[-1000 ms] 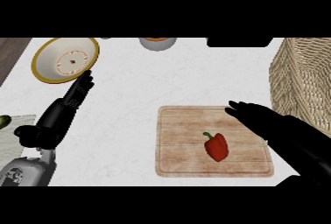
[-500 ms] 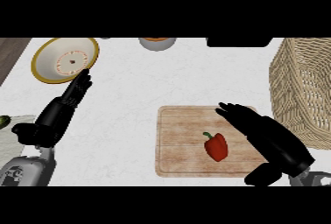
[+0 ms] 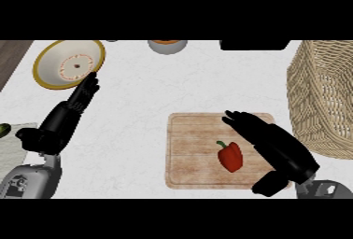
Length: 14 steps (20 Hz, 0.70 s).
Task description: Pick the bell pepper from the cutting board and place it in the basket
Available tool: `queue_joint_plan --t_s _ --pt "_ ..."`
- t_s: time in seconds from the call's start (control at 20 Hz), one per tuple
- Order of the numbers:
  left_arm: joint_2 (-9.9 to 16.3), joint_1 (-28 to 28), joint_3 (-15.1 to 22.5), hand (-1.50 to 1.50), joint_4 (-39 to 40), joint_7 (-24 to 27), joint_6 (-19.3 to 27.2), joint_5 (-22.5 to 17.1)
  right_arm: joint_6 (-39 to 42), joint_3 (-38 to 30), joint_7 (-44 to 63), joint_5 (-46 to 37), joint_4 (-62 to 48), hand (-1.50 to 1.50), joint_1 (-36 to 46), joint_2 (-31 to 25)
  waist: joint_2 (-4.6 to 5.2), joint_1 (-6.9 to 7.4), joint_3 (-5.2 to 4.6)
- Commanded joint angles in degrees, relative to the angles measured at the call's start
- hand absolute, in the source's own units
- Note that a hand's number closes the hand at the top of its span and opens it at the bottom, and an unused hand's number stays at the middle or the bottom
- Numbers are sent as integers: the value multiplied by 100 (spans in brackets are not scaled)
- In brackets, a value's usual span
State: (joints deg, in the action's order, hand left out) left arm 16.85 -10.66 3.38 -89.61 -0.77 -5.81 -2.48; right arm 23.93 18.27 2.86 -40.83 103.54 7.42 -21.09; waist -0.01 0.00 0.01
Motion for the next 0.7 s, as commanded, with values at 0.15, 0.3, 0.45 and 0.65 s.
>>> queue_joint_plan --t_s 0.15,0.3,0.45,0.65 --pt "-69 293 -316 0 -136 155 -352 92 358 -237 -127 -165 -48 -150 51 324 -2 8 -1" --pt "-296 501 -114 0 -320 125 -185 317 313 121 336 -593 361 -150 -222 503 -5 7 -1" --pt "-277 214 -291 0 -375 -215 -360 218 387 -101 47 -707 158 -150 -161 422 -4 4 -1" --pt "-242 319 -434 0 -269 -61 -433 305 240 222 113 -1151 155 -150 -395 571 -4 3 -1"
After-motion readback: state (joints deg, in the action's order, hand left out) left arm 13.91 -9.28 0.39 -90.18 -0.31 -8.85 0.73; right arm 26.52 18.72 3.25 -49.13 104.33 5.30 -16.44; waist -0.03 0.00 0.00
